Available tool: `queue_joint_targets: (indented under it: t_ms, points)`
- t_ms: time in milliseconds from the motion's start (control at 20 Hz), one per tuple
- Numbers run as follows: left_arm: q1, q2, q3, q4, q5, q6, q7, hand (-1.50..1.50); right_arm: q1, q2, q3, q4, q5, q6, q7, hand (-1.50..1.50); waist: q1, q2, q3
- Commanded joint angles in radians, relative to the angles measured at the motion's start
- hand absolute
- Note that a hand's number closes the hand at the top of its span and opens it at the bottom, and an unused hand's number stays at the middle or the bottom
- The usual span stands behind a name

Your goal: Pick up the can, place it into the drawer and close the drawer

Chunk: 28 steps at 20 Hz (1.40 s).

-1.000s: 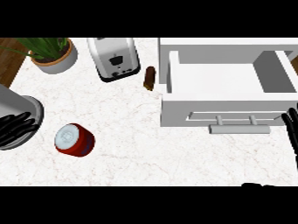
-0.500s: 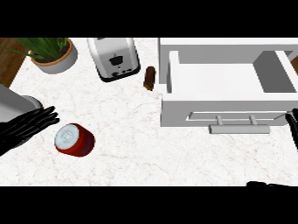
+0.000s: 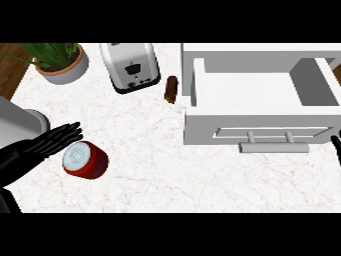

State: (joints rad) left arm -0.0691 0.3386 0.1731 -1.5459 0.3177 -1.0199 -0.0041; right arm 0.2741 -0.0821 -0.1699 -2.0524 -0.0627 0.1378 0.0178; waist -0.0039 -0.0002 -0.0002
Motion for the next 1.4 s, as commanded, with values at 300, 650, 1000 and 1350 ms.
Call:
queue_joint_targets:
  t_ms: [300,650,1000,1350]
  points:
    - [-0.097,-0.005,0.028,0.254,-0.284,-0.038,-0.278,-1.5,0.008,0.02,-0.005,0.0,0.007,0.028,-0.017,-1.5,-0.005,0.001,0.0]
    - [-0.063,0.048,-0.023,0.361,-0.425,0.009,-0.511,-1.5,-0.069,0.026,0.005,0.033,0.052,-0.012,0.019,-1.5,0.0,0.002,-0.001]
    - [-0.155,0.072,-0.101,0.546,-0.501,0.119,-0.654,-1.5,-0.034,0.037,0.015,-0.01,0.045,-0.003,0.026,-1.5,-0.011,0.003,-0.001]
    - [-0.203,0.11,-0.17,0.707,-0.532,0.17,-0.781,-1.5,-0.047,-0.001,-0.038,0.022,0.007,0.031,-0.01,-1.5,-0.016,0.005,-0.002]
